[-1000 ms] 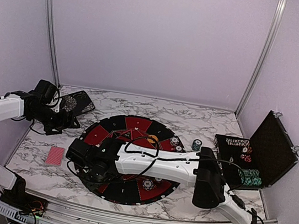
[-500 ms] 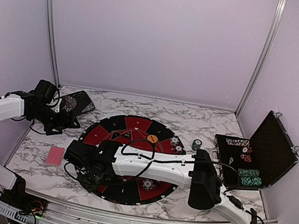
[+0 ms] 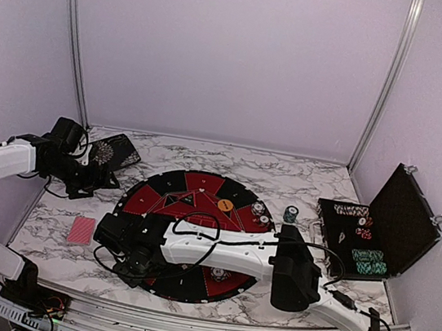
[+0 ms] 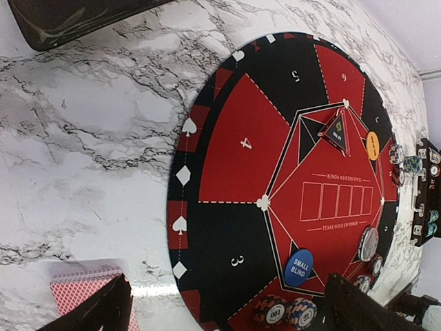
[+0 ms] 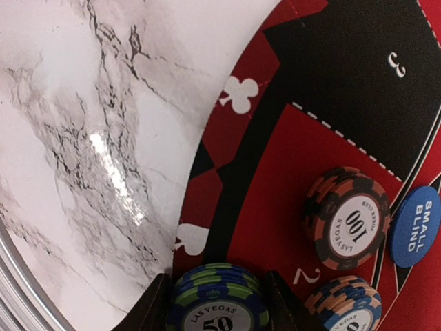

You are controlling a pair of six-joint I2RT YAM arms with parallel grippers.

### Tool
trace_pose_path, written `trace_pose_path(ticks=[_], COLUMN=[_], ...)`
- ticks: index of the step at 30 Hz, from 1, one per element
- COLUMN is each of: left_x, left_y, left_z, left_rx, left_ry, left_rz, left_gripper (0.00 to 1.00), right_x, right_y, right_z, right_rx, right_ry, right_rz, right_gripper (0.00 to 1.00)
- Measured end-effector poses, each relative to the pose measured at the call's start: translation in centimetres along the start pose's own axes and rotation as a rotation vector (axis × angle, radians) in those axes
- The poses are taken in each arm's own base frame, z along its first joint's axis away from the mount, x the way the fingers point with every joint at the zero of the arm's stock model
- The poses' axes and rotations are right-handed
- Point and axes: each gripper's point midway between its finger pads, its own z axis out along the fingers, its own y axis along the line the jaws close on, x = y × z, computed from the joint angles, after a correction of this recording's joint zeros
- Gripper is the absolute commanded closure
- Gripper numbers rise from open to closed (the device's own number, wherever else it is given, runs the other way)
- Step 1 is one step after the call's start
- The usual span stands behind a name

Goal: Distribute texas hold em gaming equipment
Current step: Place the poker chips pile in the small blind area.

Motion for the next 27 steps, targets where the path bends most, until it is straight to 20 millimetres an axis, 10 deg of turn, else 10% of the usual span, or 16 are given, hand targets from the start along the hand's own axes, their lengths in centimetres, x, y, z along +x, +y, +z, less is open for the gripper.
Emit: trace_pose_path(ticks=[27], left_x=[0.08], left_y=[-0.25], left_z=[-0.01], left_rx=[0.015], left_ry=[0.006], left_rz=[0.002], left_gripper=[0.01], right_x=[-0.17], right_y=[-0.13], right_z=[0.00], right_rx=[0.008], right_ry=[-0.006], right_rz=[-0.013], right_gripper=[0.54])
